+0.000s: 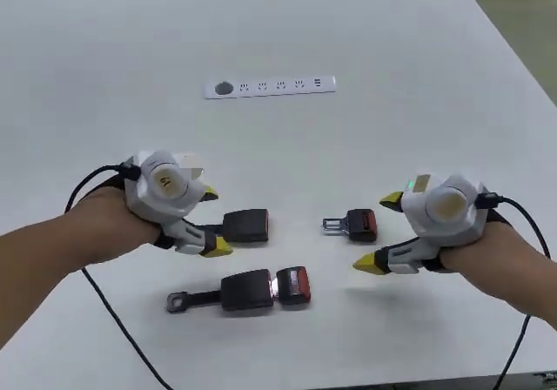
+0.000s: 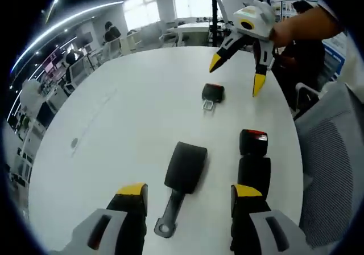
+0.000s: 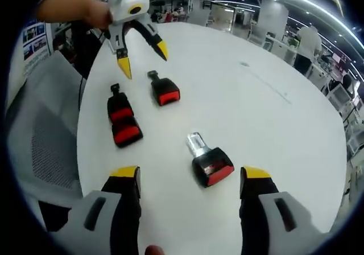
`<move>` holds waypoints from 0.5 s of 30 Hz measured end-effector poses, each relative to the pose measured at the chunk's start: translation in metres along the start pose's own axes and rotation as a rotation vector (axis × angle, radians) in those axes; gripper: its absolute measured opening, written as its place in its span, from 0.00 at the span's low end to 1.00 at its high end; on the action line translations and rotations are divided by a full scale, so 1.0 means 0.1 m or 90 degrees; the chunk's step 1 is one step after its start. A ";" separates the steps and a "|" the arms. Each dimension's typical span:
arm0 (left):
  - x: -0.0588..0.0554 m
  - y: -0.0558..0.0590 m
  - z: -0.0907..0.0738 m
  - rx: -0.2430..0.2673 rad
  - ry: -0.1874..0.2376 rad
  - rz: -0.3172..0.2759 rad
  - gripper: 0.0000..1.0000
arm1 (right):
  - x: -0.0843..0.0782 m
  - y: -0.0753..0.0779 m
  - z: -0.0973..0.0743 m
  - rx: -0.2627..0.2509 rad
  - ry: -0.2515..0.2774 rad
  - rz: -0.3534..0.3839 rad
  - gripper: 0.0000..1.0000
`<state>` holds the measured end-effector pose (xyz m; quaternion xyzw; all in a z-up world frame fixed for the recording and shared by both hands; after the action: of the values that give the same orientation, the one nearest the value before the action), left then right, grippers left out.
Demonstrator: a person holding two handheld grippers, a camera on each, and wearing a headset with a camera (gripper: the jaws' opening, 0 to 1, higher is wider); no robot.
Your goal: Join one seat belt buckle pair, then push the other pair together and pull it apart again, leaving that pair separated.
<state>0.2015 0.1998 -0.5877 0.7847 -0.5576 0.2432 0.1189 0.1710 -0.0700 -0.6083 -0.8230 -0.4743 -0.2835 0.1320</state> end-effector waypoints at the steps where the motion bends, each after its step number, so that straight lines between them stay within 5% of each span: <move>1: -0.02 0.01 -0.02 0.002 0.003 -0.004 0.64 | -0.01 -0.06 -0.05 -0.001 0.003 0.001 0.72; 3: -0.16 0.03 -0.12 0.027 0.002 -0.039 0.70 | -0.01 -0.14 -0.13 -0.003 0.015 0.019 0.73; 6: -0.31 0.09 -0.35 0.048 0.037 -0.110 0.72 | -0.02 -0.22 -0.17 -0.010 0.033 0.034 0.80; 15: -0.71 0.36 -0.67 0.094 0.048 -0.178 0.89 | -0.10 -0.41 -0.31 -0.022 0.053 0.061 0.89</move>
<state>0.1327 0.2760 -0.5697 0.8517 -0.4184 0.2938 0.1148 0.1214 -0.0707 -0.5912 -0.8344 -0.4235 -0.3189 0.1506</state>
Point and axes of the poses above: the centre of the closed fingertips' face, and the gripper's own axes: z roughly forward along the fingers, y roughly to its right, x roughly out of its top, the point moved 5 cm from there along -z, roughly backward along the fingers, and after that the axes turned 6 degrees about -y, right-handed, at the moved point
